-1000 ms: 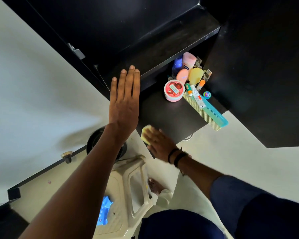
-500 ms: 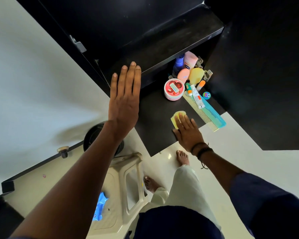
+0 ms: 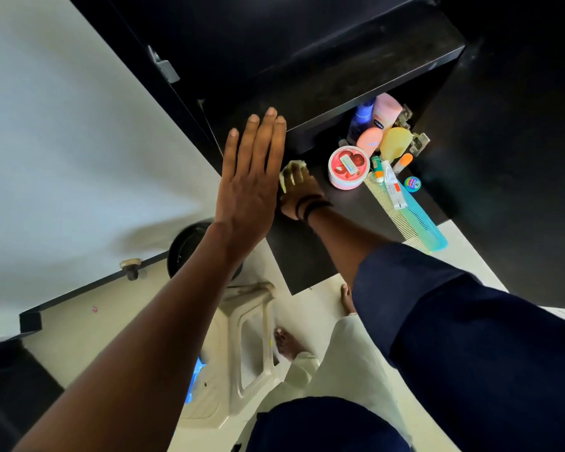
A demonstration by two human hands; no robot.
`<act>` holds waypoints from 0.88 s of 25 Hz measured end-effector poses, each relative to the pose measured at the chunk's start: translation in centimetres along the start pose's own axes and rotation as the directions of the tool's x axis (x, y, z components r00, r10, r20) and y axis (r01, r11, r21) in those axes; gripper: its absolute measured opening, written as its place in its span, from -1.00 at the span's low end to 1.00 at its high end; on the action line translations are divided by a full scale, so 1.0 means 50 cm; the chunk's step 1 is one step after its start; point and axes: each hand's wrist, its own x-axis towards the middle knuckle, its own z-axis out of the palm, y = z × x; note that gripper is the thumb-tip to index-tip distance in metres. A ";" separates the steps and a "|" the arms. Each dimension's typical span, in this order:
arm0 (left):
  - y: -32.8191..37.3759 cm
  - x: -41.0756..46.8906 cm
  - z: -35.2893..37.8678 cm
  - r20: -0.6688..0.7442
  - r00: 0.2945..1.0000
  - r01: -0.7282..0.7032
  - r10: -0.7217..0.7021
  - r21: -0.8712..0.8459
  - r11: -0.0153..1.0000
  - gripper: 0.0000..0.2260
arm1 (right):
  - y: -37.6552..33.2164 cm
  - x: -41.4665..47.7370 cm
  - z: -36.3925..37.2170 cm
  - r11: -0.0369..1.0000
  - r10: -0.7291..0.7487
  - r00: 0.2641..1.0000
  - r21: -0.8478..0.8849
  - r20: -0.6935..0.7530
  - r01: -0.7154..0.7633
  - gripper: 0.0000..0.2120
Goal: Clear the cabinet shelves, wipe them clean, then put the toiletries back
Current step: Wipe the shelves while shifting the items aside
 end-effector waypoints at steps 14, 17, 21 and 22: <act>0.025 -0.013 -0.020 0.050 0.994 0.107 -0.101 -0.150 0.983 -0.25 | 0.109 -0.337 0.164 0.980 -0.192 0.946 0.006 -0.262 0.201 -0.56; 0.032 -0.071 -0.027 0.072 0.993 0.108 -0.091 -0.288 0.951 -0.22 | 0.076 -0.343 0.132 0.974 -0.139 0.972 0.149 -0.188 0.168 -0.66; 0.031 -0.245 0.017 0.331 0.909 0.383 -0.254 -0.423 0.821 -0.18 | -0.025 -0.345 0.108 0.903 -0.114 0.988 0.404 -0.104 0.146 -0.79; 0.030 -0.288 0.034 0.406 0.858 0.484 -0.316 -0.429 0.763 -0.18 | -0.051 -0.340 0.107 0.886 -0.105 0.991 0.444 -0.080 0.130 -0.82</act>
